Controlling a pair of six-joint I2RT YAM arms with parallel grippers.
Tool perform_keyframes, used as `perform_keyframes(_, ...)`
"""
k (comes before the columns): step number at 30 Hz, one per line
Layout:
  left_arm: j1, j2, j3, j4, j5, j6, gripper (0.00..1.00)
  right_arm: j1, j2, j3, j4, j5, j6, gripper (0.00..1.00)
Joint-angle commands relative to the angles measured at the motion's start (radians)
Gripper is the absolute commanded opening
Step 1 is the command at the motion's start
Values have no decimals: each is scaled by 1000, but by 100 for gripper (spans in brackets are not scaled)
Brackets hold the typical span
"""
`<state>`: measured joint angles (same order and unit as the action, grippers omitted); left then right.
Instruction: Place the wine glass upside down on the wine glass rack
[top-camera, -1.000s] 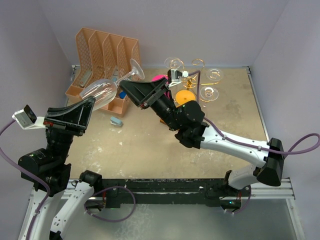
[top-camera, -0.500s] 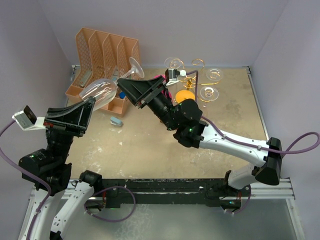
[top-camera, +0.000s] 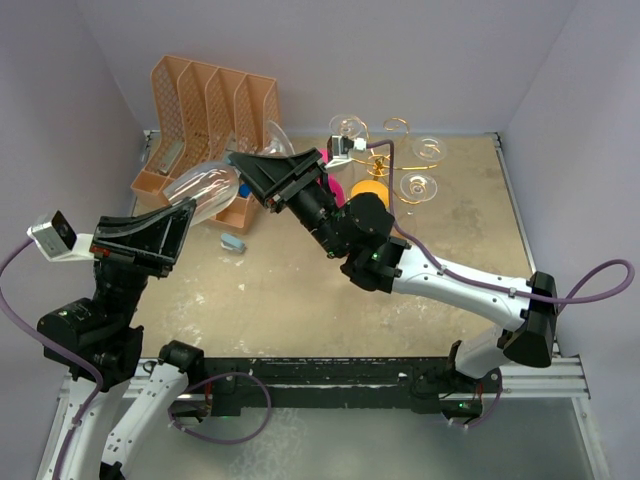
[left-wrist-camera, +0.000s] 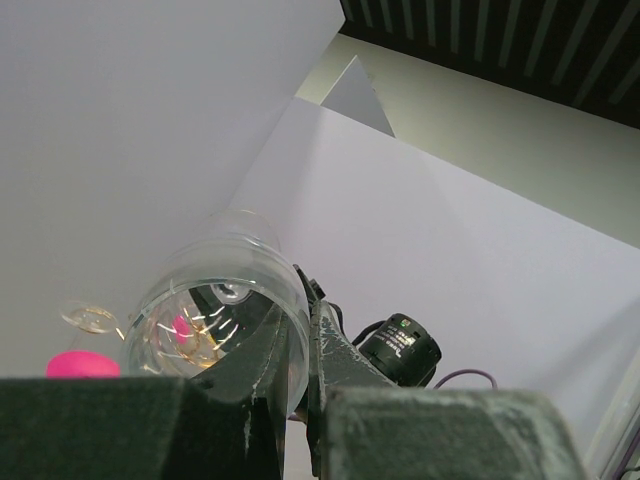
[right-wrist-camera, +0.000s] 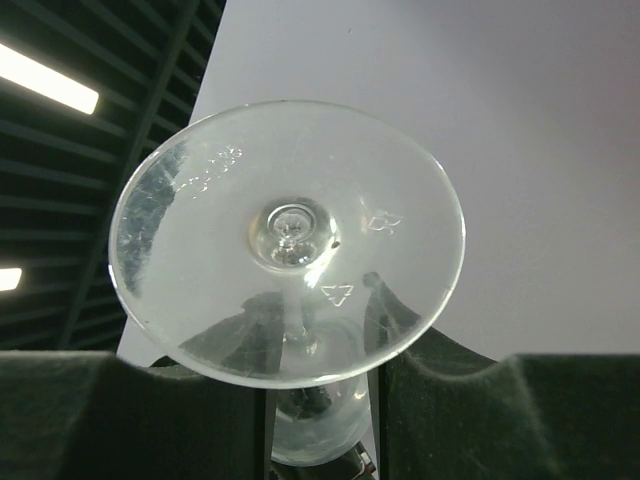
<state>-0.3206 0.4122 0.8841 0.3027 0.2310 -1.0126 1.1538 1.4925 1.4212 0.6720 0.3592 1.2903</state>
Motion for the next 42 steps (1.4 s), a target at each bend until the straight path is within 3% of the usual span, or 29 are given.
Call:
perform_keyframes(1,5,-7,-4,74,36,-19,0,4,-15,33,81,34,-18,32)
perform_keyframes(7,6,-8,-2,36,59,-17,0,4,-26,14,148,11,-37,25)
perform_keyframes(11,6,-12,7,1,60,-3,0,4,-33,4,162,17,-60,8)
perform_keyframes(13,5,-15,19,-38,54,15,5,3,-40,-2,166,31,-79,0)
perform_keyframes(15,5,-16,44,-119,9,45,12,4,-49,-15,175,48,-99,0)
perform_keyframes(17,6,-8,100,-319,-98,93,21,4,-58,-25,188,67,-144,0)
perform_keyframes(20,5,2,157,-494,-207,158,29,4,-74,-39,181,96,-218,0)
perform_keyframes(23,6,-8,186,-604,-293,200,38,3,-101,-76,189,120,-303,0)
perform_keyframes(28,5,-19,248,-741,-355,275,46,4,-160,-142,177,133,-519,0)
perform_keyframes(32,6,21,313,-789,-295,283,50,4,-187,-186,157,67,-707,0)
perform_keyframes(37,5,126,376,-794,-82,314,52,3,-194,-221,139,-52,-931,0)
perform_keyframes(42,5,171,377,-747,-16,252,53,4,-189,-242,73,-93,-1093,0)
